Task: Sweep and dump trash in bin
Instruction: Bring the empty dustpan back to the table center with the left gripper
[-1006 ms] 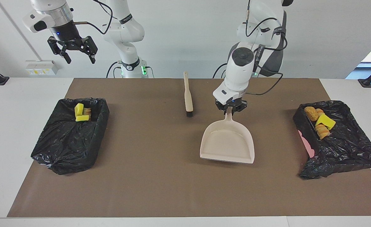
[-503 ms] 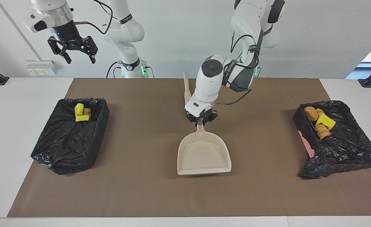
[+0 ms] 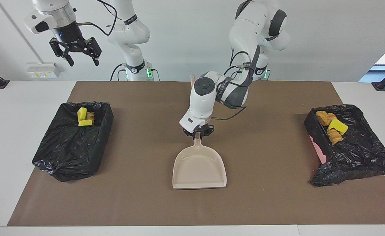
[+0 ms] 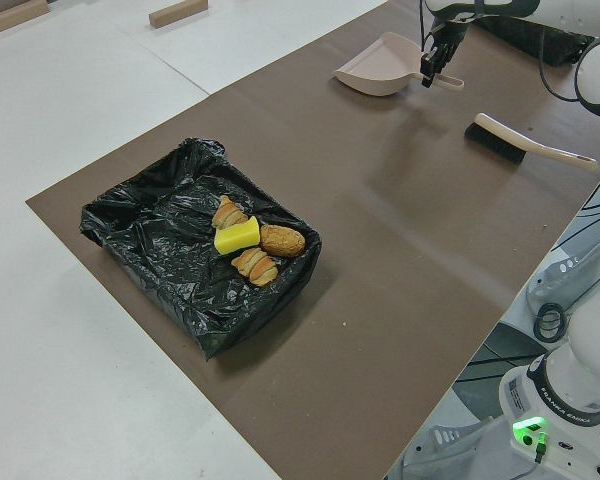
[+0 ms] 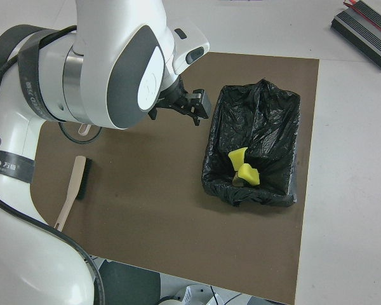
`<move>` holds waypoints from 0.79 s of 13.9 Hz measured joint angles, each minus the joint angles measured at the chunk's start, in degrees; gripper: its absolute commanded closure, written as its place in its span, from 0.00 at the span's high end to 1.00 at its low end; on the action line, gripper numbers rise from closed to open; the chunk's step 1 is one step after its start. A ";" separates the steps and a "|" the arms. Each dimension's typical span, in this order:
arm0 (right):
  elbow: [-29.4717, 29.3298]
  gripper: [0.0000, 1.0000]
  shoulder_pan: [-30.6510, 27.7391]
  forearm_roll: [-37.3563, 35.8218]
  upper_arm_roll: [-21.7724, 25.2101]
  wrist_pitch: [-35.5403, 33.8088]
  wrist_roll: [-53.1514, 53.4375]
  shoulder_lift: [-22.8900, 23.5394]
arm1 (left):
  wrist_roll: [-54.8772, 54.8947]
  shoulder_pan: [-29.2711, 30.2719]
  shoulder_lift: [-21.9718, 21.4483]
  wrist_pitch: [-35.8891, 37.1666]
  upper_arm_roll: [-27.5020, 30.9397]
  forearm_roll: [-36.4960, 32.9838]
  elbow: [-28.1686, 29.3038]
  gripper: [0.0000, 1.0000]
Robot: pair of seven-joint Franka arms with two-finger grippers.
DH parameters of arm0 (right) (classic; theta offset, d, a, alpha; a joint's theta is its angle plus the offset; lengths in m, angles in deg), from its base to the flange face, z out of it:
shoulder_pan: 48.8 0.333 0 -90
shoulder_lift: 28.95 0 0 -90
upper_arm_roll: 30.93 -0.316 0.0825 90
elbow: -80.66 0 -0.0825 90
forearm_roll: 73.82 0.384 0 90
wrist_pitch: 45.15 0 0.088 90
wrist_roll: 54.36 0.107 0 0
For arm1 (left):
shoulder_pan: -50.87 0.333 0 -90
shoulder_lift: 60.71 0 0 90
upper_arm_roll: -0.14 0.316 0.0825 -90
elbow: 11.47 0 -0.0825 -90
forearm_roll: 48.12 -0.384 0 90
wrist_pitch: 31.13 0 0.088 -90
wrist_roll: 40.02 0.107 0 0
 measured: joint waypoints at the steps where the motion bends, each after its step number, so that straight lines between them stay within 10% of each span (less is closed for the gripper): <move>1: 0.00 1.00 0.00 0.00 0.00 0.00 0.00 0.00 | 0.00 0.00 0.00 -0.03 0.04 0.00 -0.01 0.00; 4: -0.01 1.00 0.00 0.00 0.00 0.00 0.00 0.00 | 0.72 0.00 0.27 -0.02 0.06 -0.01 0.04 0.17; 7: -0.01 1.00 0.00 0.00 0.00 0.00 0.00 0.00 | 1.44 0.00 0.34 -0.12 0.07 -0.01 0.03 1.00; 11: -0.03 1.00 0.01 0.00 0.00 0.00 0.00 0.00 | 1.74 0.00 -0.02 -0.92 0.10 -0.01 0.00 1.00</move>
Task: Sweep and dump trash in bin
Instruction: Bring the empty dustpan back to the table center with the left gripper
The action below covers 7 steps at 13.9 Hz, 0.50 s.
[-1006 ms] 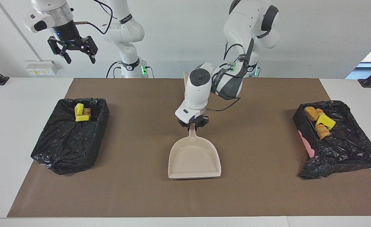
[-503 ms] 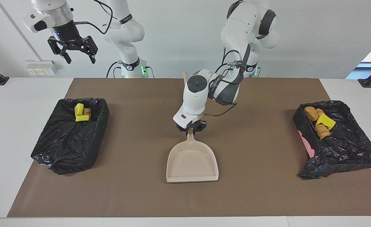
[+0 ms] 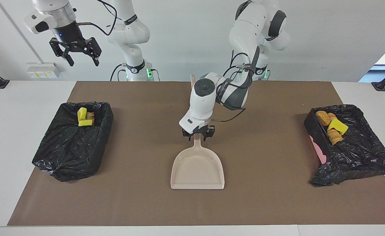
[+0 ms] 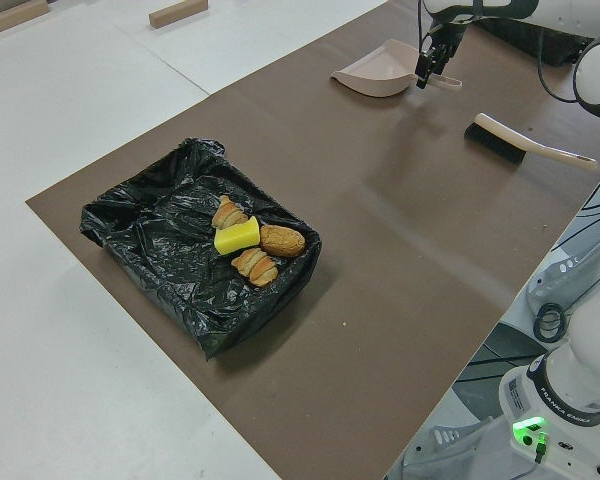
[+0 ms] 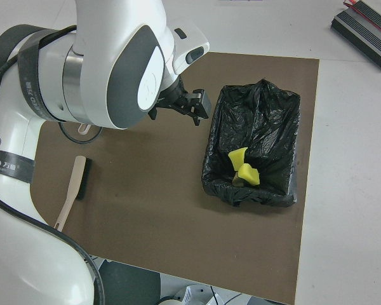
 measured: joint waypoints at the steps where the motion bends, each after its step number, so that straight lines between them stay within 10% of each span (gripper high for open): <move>1: 0.00 1.00 0.00 0.00 0.00 0.00 0.00 0.00 | 0.00 0.02 -0.94 0.01 0.16 0.00 0.19 1.00; 7: -0.02 1.00 0.00 0.00 0.00 0.00 0.00 0.00 | 1.81 1.90 -17.09 6.12 6.09 -0.02 8.77 1.00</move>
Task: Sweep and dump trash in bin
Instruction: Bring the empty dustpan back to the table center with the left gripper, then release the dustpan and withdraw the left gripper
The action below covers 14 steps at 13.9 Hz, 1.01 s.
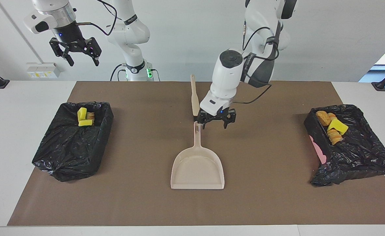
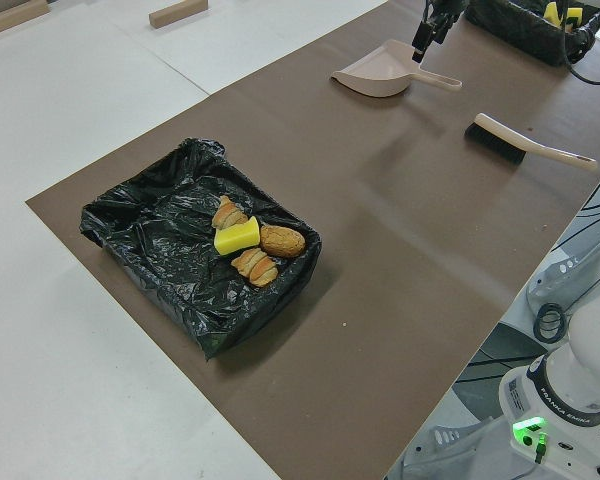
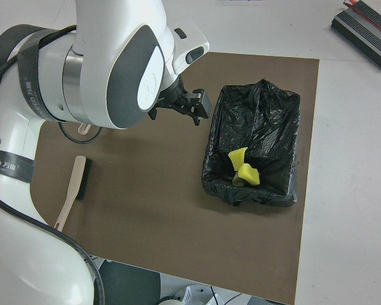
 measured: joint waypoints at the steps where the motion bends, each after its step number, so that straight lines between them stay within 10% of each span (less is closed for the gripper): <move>1: 0.00 1.00 0.00 0.00 0.00 0.00 0.00 0.00 | 2.94 1.80 -2.60 2.09 0.70 -0.01 0.79 1.00; 14: -0.02 1.00 0.01 0.00 0.00 0.00 0.00 0.00 | 38.85 24.91 -23.01 28.60 1.76 -1.90 -1.57 1.00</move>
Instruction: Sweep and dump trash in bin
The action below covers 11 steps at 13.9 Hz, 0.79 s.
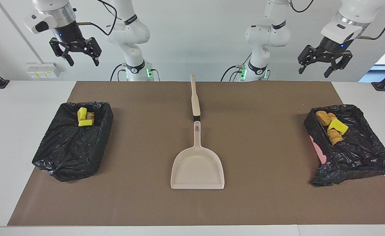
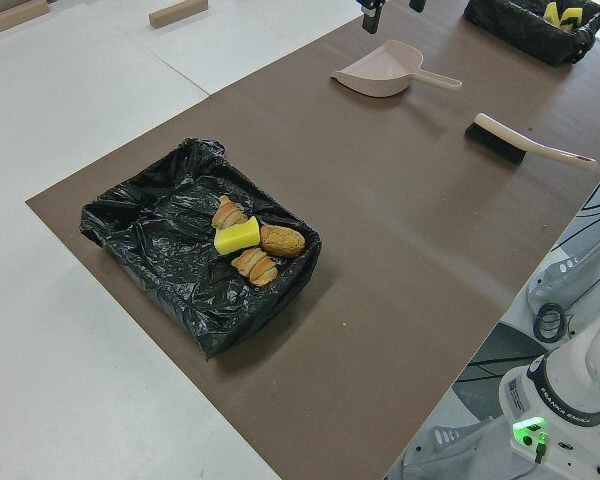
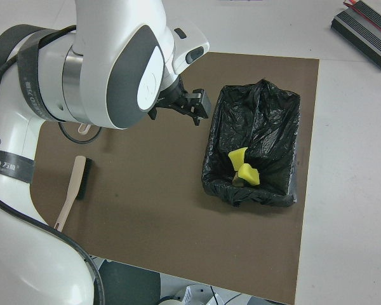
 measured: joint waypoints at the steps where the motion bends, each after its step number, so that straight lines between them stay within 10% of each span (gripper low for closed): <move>1: 0.00 1.00 0.00 0.00 0.00 0.00 0.00 0.00 | 1.53 1.12 0.19 0.24 0.01 -0.08 -0.18 1.00; 11: 0.00 1.00 0.00 0.00 0.00 0.00 0.00 0.00 | 6.78 3.42 4.91 3.41 -0.25 -0.03 -4.96 1.00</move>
